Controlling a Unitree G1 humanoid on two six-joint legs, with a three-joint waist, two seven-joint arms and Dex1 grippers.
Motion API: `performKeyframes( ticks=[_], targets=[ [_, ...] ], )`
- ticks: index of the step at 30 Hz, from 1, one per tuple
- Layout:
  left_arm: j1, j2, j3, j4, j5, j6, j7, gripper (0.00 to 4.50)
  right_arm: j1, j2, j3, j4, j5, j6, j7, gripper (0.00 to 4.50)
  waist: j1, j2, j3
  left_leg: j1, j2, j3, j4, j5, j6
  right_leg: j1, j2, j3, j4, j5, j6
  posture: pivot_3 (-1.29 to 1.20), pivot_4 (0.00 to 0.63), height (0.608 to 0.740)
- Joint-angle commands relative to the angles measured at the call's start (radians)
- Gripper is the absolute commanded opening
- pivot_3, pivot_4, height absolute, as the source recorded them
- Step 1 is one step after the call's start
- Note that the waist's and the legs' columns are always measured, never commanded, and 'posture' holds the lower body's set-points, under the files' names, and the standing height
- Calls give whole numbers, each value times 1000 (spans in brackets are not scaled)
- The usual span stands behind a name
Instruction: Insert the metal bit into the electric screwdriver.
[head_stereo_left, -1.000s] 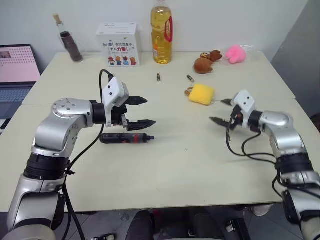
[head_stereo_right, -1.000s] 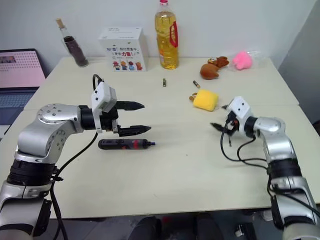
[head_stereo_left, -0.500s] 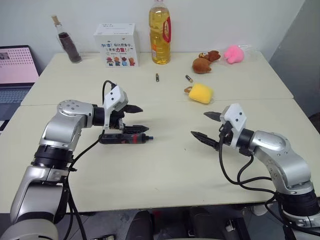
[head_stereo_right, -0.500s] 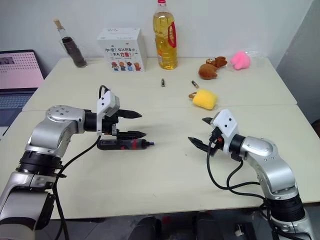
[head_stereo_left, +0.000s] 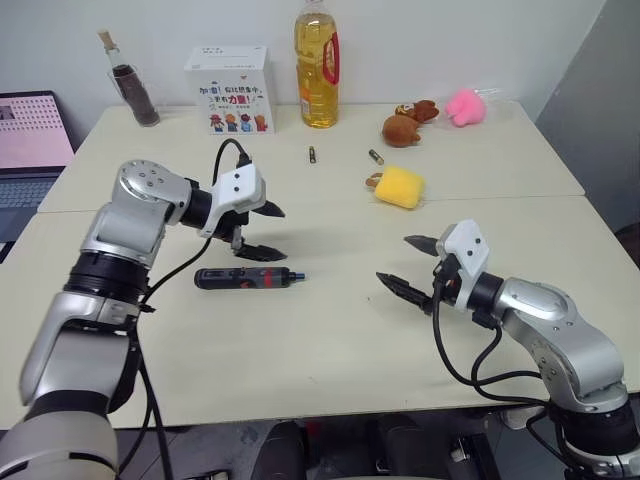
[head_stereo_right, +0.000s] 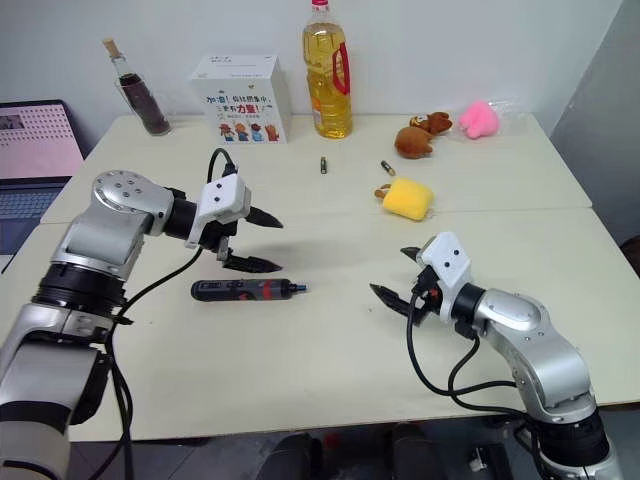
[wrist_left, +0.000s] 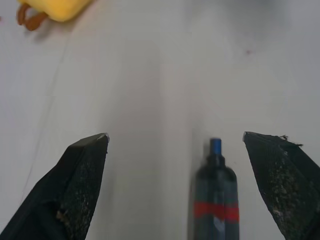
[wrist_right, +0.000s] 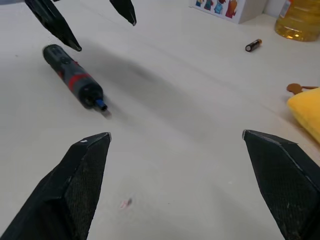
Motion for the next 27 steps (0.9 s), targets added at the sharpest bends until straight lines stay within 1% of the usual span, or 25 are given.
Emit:
performKeyframes(
  ticks=[1, 6, 13, 18, 21, 27],
  targets=[
    [-25, 27, -18, -18, 45, -32, -46, 4500, 19, -13, 17, -73, 53, 10, 26, 4441, 0, 0, 0, 0, 0, 0, 0, 0, 0, 0, 0, 0, 0, 0, 0, 0, 150, 740],
    [-19, 45, -54, -13, 107, -102, -90, 4500, 38, -16, 72, -57, 55, -16, 51, 4441, 1, 0, 0, -1, 0, 0, 1, 0, 0, 0, 0, -1, 0, 0, 0, 0, 150, 740],
    [22, 24, -96, -67, 174, -68, -93, 4500, 24, -10, 120, -34, 57, -33, 73, 4441, 1, 0, 0, -1, 0, 0, 1, 0, 0, 0, 0, 0, 0, 0, 0, 0, 150, 740],
    [26, -42, -128, -140, 218, 71, -61, 4500, 33, -4, 122, -37, 53, -36, 52, 4441, 5, 0, 0, -1, 0, -1, 1, 0, 0, 0, 0, -1, 0, 0, 0, 0, 150, 740],
    [13, -65, -164, -145, 267, 73, -49, 4500, 38, 5, 130, -42, 48, -35, 37, 4441, 2, 0, 0, -1, 0, -1, 2, 0, 0, 0, 0, -1, 0, 0, 0, 0, 150, 740],
    [-10, -121, -212, -84, 340, 56, 5, 4500, 47, 39, 140, -57, 40, -34, -18, 4441, 1, 0, 0, -1, 0, -1, 1, 0, 0, 0, 1, -1, 0, 0, 0, 0, 150, 740]
  ],
)
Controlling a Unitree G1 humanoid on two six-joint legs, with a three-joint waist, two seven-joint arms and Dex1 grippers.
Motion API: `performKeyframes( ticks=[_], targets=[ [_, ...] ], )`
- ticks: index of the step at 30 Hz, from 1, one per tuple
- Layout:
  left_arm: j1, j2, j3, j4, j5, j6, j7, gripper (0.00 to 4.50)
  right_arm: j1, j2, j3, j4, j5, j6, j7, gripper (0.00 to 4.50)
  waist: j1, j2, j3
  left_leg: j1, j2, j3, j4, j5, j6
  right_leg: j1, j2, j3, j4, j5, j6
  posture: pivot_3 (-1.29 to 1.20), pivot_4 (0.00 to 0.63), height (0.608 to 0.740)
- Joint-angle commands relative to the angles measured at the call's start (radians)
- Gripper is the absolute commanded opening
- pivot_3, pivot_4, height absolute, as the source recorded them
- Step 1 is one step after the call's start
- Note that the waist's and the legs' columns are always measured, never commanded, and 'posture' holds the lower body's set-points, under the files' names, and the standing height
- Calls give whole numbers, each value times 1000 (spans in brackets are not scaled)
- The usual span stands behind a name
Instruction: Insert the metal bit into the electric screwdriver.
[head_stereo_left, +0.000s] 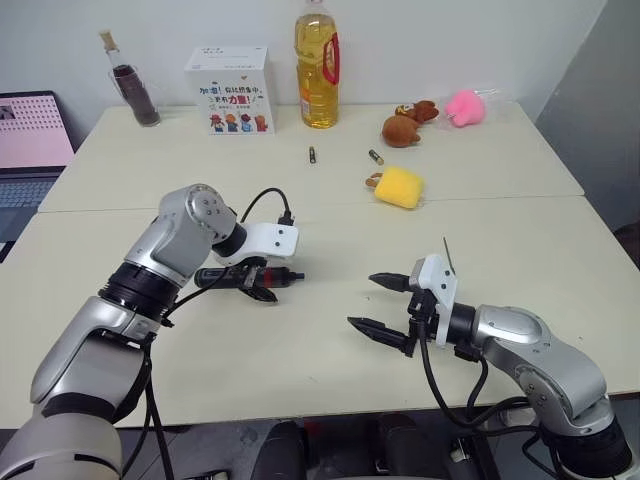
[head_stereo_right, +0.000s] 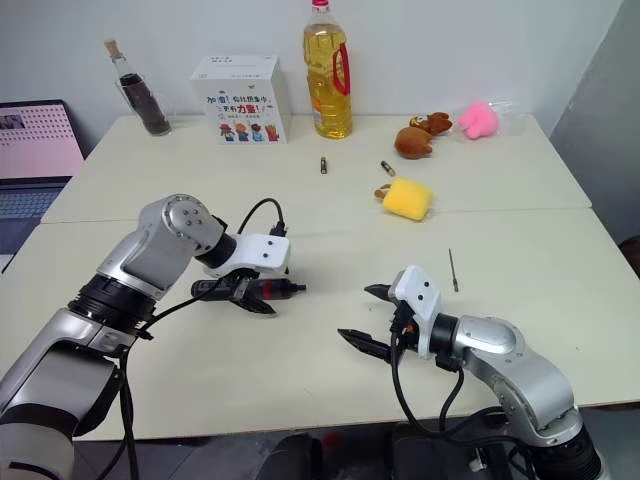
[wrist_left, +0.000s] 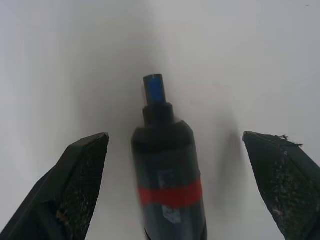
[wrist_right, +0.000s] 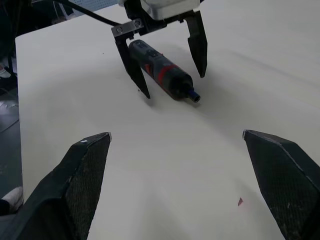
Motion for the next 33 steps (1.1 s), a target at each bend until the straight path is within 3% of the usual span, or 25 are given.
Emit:
performKeyframes(
  ticks=[1, 11, 33],
  targets=[
    [-33, -19, -20, 40, 52, -27, 39, 4500, 7, 21, 5, -50, 6, -8, -37, 4441, 0, 0, 0, 0, 0, 0, 0, 0, 0, 0, 0, 0, 0, 0, 0, 0, 150, 740],
    [-63, -88, -44, 166, 92, -62, 66, 4500, 66, 35, 14, -104, 9, -1, -93, 4441, 4, 0, -1, 1, -1, 0, 0, 0, 0, 1, -1, 0, 0, 0, 0, 0, 150, 740],
    [-4, -31, -3, 174, 43, 57, -39, 4500, 54, 46, 35, -110, -9, -42, -112, 4441, -5, 0, -1, 6, 1, 1, -1, 0, 0, 3, 2, 2, 1, 0, 0, 0, 150, 740]
  ],
)
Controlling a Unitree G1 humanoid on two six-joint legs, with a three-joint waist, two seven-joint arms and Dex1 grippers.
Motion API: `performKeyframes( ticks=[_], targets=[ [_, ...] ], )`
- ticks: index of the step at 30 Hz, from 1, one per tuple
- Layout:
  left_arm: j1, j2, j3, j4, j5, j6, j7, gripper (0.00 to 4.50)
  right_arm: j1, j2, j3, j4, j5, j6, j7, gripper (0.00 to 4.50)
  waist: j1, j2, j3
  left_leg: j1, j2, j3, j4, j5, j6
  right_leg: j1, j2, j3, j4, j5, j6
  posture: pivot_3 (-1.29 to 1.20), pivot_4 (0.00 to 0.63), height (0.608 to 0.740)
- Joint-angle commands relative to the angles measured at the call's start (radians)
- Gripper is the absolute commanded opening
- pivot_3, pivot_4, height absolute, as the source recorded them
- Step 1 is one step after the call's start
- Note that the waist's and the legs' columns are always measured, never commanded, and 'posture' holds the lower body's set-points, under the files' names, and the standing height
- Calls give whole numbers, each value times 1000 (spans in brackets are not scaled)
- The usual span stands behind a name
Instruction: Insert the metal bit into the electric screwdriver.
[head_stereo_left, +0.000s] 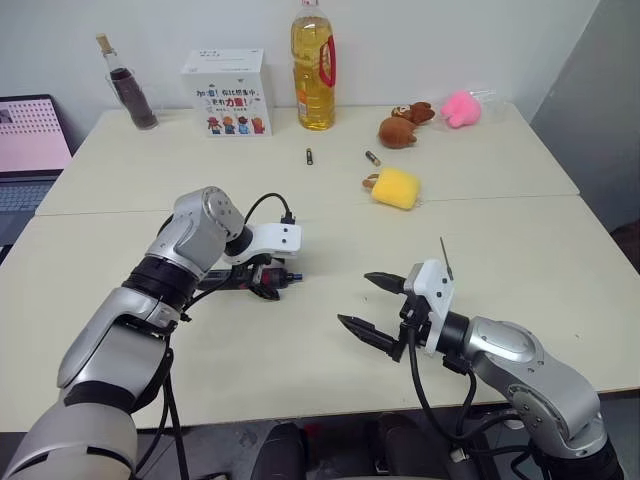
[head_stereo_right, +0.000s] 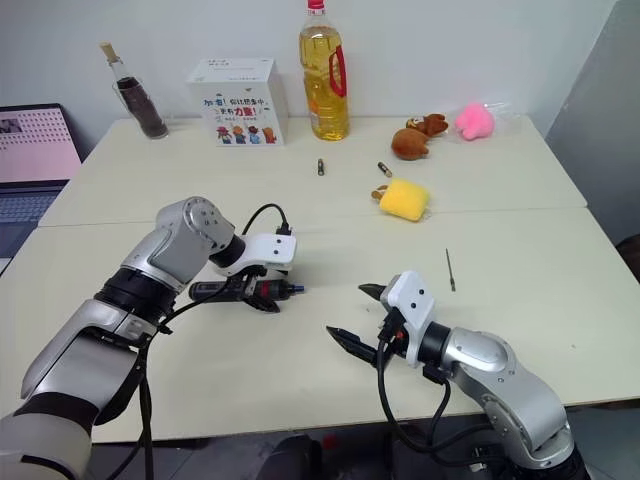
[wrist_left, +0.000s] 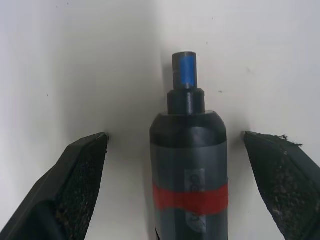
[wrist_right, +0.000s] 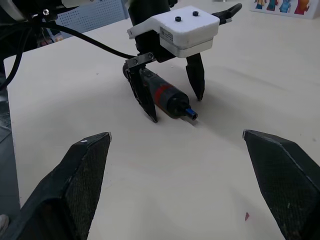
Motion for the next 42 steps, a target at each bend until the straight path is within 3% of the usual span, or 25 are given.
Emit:
performKeyframes(
  ticks=[1, 7, 22, 28, 33, 39, 42],
  targets=[
    [29, 12, -8, 14, 2, 18, -19, 4500, -8, 3, 4, -21, -1, -21, -5, 4441, 0, 0, 0, 0, 0, 0, 0, 0, 0, 0, 0, 0, 0, 0, 0, 0, 150, 740],
    [25, -10, -12, 52, 6, -6, 2, 4500, -6, 5, 6, -19, -2, -25, -10, 4441, 0, 0, -1, 1, 0, 1, 0, 0, 0, 0, 0, 1, 0, 0, 0, 0, 150, 740],
    [18, -16, -5, 30, -8, -15, -31, 1688, 4, -7, -21, -21, 19, -17, -11, 4500, 2, 0, -3, 1, 0, 1, 0, 0, 0, 1, 0, 0, 0, 0, 0, 0, 150, 740],
    [-13, -62, 88, -19, -90, 92, 20, 1671, -4, -33, -55, -15, 32, -15, 7, 4500, 3, 0, -3, 1, 0, 1, 0, 0, 0, 1, 0, 0, 0, 0, 0, 0, 150, 740],
    [-81, -137, 298, -148, -341, 293, 1, 1671, -62, -60, -158, 13, 81, 4, 21, 4500, 11, -1, -2, -3, -1, -1, 2, 0, 0, 0, -2, -2, 0, 0, 0, 0, 150, 740],
    [-99, -259, 504, -242, -522, 395, 230, 1671, -172, -86, -263, 64, 91, -5, -6, 4500, 8, -1, -2, -9, -2, -5, 8, 0, 0, -1, -3, -5, 0, 1, 1, 0, 150, 740],
    [5, -376, 560, -291, -551, 294, 402, 1671, -213, -59, -311, 48, 131, -5, -35, 4500, 6, 0, -3, -8, -2, -4, 6, 0, 1, -1, -3, -4, 0, 1, 1, 0, 150, 740]
  ],
)
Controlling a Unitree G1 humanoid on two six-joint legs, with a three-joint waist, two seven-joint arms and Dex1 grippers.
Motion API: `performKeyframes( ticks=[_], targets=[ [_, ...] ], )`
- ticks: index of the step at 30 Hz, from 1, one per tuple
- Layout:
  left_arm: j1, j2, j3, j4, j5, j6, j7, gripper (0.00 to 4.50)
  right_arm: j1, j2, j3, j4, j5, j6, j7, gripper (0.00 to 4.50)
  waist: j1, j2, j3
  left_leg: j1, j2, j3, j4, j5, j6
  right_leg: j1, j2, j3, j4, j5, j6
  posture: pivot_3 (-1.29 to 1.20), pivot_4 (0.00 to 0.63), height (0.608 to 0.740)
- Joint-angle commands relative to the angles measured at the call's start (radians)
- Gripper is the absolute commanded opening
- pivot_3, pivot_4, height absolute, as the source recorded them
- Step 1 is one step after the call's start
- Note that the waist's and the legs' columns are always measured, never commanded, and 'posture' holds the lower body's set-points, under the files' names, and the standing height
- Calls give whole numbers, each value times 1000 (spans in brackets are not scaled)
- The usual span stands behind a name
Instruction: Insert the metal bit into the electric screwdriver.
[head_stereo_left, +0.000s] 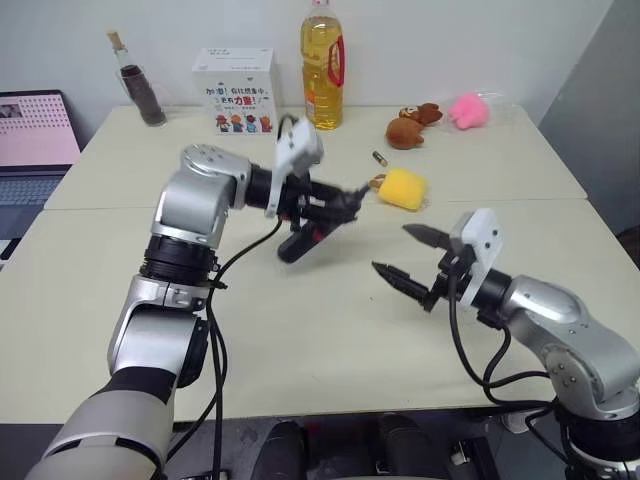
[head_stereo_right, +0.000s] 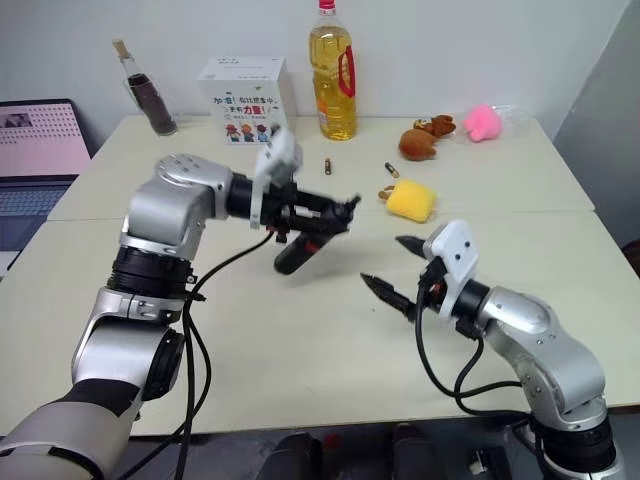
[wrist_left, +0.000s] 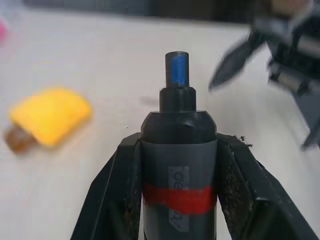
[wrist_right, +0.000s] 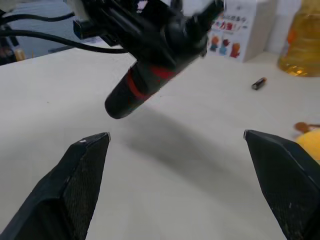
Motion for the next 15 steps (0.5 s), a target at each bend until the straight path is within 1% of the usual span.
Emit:
performKeyframes(
  ticks=[1, 2, 3, 5, 8, 11, 15],
  targets=[
    [116, -130, 78, -78, -60, -105, 208, 1671, -45, 31, -80, -49, 66, -22, -33, 4500, -1, 1, 0, 0, 0, 0, 0, 0, 0, 0, 0, 0, 0, 0, 0, 0, 150, 740],
    [151, -164, 87, -78, -55, -174, 255, 1671, -48, 35, -84, -60, 59, -34, -41, 4500, 0, 1, -1, 1, 0, 0, 0, 0, 0, 0, 0, 1, 0, 0, 0, 0, 150, 740],
    [180, -202, 102, -80, -59, -214, 307, 1671, -48, 39, -87, -80, 66, -29, -52, 4500, 1, 1, -1, 1, 1, 0, -1, 0, 0, 0, -1, 2, 1, 0, 0, 0, 150, 740],
    [217, -246, 109, -86, -62, -271, 370, 1671, -47, 50, -100, -107, 92, -14, -74, 4500, 1, 1, 0, 0, 0, 1, 0, 0, 0, -1, -2, 2, 2, 0, 0, 0, 150, 740],
    [293, -278, 82, -126, -68, -330, 404, 1671, -50, 81, -112, -151, 155, 27, -127, 4500, 1, 1, 0, -2, 1, 1, 1, 0, 0, -3, -3, 2, 4, 0, 0, 0, 150, 740],
    [364, -279, 71, -170, -77, -348, 431, 1671, -38, 102, -106, -169, 202, 69, -174, 4500, 2, 1, -1, -2, 1, 1, 1, 0, 0, -3, -3, 2, 4, 0, 0, 0, 150, 740],
    [471, -221, 50, -270, -90, -326, 417, 1671, 15, 76, -91, -174, 211, 93, -177, 4500, 1, 1, -1, -1, 0, 2, 1, 0, 0, -3, -3, 2, 4, 0, 0, 0, 150, 740]
  ],
)
